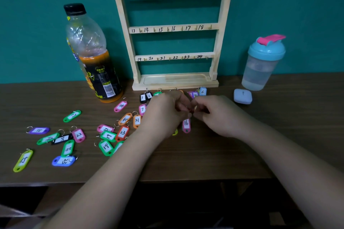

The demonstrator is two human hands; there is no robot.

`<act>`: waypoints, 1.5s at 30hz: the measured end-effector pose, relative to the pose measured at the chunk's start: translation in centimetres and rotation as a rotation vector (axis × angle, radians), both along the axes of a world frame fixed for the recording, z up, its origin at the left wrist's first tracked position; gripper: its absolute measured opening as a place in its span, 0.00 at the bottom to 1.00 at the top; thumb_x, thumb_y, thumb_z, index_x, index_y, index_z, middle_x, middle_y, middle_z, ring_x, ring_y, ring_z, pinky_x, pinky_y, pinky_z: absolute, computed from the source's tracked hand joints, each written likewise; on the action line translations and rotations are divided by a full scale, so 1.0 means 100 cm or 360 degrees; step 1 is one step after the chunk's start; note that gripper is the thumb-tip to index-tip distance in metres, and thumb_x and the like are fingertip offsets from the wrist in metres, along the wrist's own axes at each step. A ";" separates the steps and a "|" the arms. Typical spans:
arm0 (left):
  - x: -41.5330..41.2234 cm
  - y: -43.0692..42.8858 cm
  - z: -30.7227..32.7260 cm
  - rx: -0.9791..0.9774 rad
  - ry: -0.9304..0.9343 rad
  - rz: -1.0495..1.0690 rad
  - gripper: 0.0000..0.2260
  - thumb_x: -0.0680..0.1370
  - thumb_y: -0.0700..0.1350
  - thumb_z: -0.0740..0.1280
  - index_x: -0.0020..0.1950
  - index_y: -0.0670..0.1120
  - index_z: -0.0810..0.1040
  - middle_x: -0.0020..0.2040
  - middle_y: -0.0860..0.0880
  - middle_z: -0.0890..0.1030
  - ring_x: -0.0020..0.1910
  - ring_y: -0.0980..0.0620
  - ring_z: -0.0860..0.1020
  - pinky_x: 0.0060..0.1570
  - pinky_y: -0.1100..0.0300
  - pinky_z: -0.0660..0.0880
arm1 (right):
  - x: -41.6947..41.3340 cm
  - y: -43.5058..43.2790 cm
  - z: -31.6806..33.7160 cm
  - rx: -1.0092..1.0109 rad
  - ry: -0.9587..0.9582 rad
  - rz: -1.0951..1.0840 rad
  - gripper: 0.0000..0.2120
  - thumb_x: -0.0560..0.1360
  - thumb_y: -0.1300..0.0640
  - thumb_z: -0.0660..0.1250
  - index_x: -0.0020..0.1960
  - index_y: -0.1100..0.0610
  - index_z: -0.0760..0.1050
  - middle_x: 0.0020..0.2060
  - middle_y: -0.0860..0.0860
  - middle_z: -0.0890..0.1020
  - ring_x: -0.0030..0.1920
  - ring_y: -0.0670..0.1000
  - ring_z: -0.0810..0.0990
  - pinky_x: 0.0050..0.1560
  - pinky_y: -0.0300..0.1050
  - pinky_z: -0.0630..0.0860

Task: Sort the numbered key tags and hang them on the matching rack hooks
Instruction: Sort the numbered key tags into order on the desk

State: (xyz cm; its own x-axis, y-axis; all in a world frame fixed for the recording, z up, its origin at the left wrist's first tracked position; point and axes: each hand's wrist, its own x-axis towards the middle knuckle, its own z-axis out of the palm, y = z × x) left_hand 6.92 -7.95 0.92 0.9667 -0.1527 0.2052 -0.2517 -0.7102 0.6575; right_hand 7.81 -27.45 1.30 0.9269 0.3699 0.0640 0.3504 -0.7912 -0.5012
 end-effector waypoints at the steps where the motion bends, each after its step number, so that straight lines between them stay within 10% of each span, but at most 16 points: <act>1: 0.002 -0.001 -0.001 0.0042 -0.0015 0.0002 0.09 0.73 0.43 0.79 0.49 0.54 0.84 0.40 0.59 0.85 0.41 0.65 0.80 0.38 0.74 0.69 | 0.000 0.000 0.000 -0.0011 0.0001 -0.0002 0.11 0.84 0.55 0.68 0.65 0.47 0.80 0.48 0.44 0.82 0.48 0.43 0.79 0.46 0.43 0.75; 28: -0.036 0.162 0.025 0.0030 -0.0027 0.0393 0.04 0.76 0.50 0.78 0.46 0.57 0.85 0.43 0.59 0.86 0.42 0.63 0.82 0.41 0.60 0.77 | -0.008 0.097 -0.002 0.0219 -0.0287 0.0262 0.07 0.81 0.56 0.70 0.56 0.47 0.83 0.42 0.40 0.80 0.44 0.37 0.77 0.41 0.31 0.69; 45: -0.065 0.258 0.015 0.0298 0.0054 0.0700 0.05 0.74 0.49 0.79 0.44 0.57 0.85 0.41 0.59 0.84 0.44 0.63 0.80 0.42 0.66 0.71 | -0.008 0.141 -0.011 0.0034 -0.0364 0.0424 0.08 0.81 0.50 0.71 0.60 0.45 0.82 0.51 0.40 0.77 0.55 0.42 0.74 0.57 0.45 0.71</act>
